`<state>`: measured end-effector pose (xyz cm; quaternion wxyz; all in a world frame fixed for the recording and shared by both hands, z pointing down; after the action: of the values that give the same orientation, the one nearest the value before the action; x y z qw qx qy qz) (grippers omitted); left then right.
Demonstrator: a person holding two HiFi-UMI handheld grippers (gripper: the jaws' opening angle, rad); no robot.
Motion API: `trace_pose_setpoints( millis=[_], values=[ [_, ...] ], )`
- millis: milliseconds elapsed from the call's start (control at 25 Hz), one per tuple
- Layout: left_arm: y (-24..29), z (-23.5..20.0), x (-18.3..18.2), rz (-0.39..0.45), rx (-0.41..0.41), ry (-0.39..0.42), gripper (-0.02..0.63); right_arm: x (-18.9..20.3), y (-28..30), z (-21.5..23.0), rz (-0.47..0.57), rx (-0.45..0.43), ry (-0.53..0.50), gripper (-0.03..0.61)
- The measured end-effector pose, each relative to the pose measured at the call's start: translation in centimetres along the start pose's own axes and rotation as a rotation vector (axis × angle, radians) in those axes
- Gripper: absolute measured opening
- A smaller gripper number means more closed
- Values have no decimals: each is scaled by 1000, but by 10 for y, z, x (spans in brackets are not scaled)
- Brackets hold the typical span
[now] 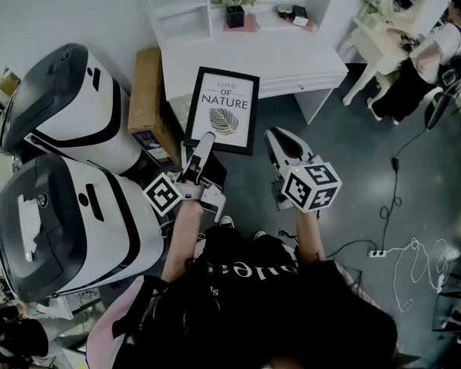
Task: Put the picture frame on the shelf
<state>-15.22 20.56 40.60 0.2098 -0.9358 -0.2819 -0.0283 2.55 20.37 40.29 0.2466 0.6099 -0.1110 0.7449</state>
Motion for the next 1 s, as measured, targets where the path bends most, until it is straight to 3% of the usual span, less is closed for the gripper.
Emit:
trace_pose_setpoints(
  millis=[1000],
  values=[
    [12,-43,-64,-29,-19,-83,71,26,79,-17,-57,17,26,66]
  ],
)
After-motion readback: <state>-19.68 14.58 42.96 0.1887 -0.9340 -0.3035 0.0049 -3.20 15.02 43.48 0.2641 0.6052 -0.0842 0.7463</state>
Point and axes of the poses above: the fingertips, and each gripper's own axes: y forward along the fingers, z to its right, x out of its underside, the point moved 3 cm from there along -y, backward along the fingers, and after that the axes turned 3 degrees about -y, right-handed, at the moved point
